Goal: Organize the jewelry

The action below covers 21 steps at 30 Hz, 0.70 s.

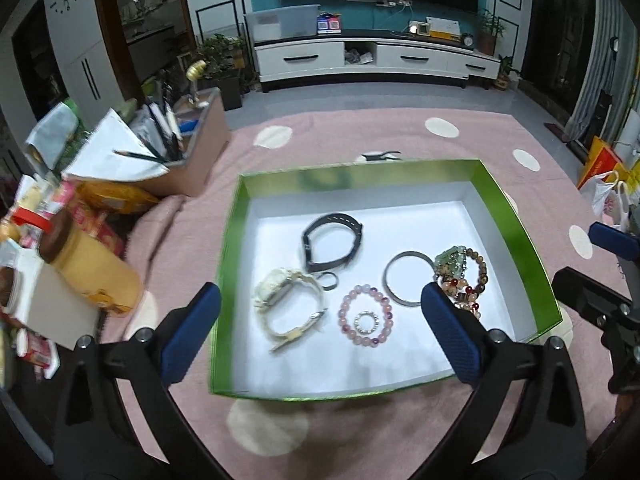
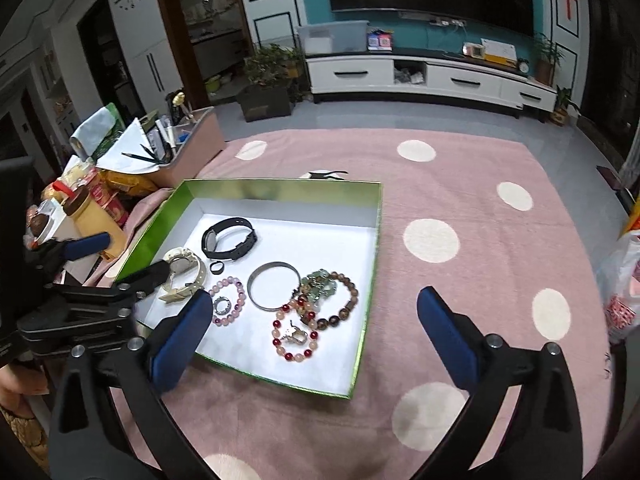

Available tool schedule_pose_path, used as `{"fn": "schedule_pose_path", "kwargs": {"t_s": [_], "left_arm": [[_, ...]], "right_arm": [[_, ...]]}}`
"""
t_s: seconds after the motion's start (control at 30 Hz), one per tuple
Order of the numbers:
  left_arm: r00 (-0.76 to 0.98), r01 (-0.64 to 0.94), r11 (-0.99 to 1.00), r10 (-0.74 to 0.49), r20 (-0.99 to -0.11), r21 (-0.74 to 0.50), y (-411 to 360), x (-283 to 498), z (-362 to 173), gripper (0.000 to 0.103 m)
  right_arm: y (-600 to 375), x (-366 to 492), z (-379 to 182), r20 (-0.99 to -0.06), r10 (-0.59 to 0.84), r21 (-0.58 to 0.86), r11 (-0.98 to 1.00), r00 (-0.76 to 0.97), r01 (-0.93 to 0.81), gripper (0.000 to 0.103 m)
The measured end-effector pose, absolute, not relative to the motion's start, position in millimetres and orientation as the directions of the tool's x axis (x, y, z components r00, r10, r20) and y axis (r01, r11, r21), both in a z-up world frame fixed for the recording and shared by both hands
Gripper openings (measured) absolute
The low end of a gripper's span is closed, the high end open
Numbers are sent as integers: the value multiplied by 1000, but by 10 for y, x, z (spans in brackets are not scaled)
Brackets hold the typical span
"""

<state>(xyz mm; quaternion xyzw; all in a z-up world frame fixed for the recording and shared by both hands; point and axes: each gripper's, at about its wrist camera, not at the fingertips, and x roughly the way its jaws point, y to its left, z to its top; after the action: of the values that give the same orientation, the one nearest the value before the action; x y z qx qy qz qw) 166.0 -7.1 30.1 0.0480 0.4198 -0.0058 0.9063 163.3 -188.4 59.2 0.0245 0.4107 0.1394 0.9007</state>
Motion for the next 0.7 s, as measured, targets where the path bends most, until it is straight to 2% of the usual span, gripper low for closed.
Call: {"fn": "schedule_pose_path", "kwargs": {"t_s": [0.33,0.47,0.7], "left_arm": [[657,-7,995,79,-750,99,36,1493,864,101],[675,-41,987,141,-724,154,31,1436,1084,101],[695,-49,993,109,-711,105,105,1374,1312,101]], "right_arm": [[-1825,1600,958,-809,204,100,972,552,-212,102],[-1789,1559,1148,-798,202,81,970,568,-230,102],[-1701,1567,1307,-785,195,50,966,588,-253,102]]}}
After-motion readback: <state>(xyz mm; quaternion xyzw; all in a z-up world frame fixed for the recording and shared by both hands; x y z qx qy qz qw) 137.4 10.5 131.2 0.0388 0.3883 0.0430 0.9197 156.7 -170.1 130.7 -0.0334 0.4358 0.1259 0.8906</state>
